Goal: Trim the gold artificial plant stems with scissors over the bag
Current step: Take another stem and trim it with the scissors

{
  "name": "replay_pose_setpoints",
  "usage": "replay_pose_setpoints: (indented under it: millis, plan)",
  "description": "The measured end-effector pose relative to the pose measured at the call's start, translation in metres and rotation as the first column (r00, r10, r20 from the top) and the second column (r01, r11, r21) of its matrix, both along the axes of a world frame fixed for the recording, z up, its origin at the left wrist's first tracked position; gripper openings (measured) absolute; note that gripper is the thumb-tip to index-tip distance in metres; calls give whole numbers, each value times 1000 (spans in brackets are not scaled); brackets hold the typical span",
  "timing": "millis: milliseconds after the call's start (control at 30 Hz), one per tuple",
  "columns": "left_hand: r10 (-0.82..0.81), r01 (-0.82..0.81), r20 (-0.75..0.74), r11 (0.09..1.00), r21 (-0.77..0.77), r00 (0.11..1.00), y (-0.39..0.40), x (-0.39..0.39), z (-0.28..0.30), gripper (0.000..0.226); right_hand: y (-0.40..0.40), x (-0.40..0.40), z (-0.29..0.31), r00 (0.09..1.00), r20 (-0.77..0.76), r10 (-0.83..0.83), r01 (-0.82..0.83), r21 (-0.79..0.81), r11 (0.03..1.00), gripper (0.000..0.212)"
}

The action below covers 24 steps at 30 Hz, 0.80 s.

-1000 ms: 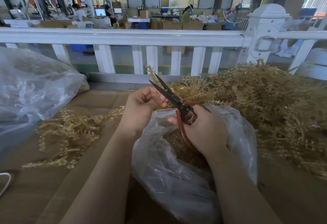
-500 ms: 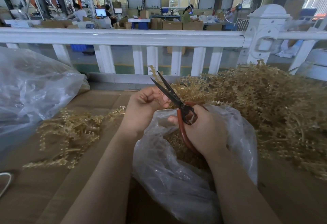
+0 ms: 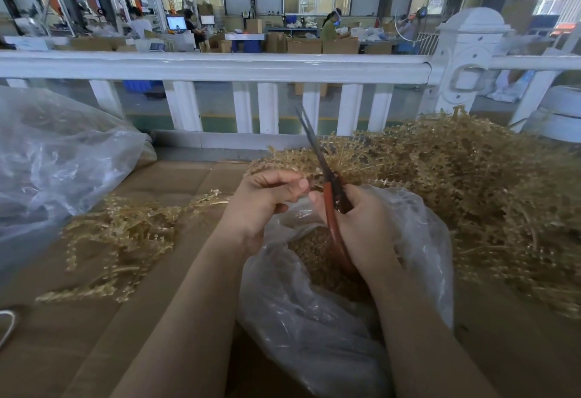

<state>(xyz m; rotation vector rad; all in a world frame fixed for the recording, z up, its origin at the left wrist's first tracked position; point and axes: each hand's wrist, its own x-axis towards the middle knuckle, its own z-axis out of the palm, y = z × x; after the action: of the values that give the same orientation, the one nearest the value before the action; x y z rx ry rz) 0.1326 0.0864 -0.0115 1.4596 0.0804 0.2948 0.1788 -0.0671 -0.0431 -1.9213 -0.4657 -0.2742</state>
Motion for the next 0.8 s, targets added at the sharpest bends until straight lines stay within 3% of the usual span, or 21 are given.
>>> replay_pose_setpoints:
  millis: [133, 300, 533, 667, 800]
  plan:
    - [-35, 38, -45, 998, 49, 998, -4, 0, -2, 5, 0, 3, 2, 992, -89, 92, -71, 218, 973, 20]
    - [-61, 62, -18, 997, 53, 998, -6, 0, -4, 4, -2, 5, 2, 988, -97, 121, -96, 233, 968, 18]
    - [12, -10, -17, 996, 86, 1000, -1, 1, -3, 12, -1, 1, 3, 996, -72, 50, -43, 99, 994, 18]
    - [81, -97, 127, 987, 130, 989, 0, 2, -1, 13, -3, 2, 2, 996, 50, -73, 77, -87, 993, 38]
    - [104, -139, 247, 982, 128, 963, 1, 1, 1, 14, -4, -2, 2, 972, 217, -93, 143, -229, 963, 60]
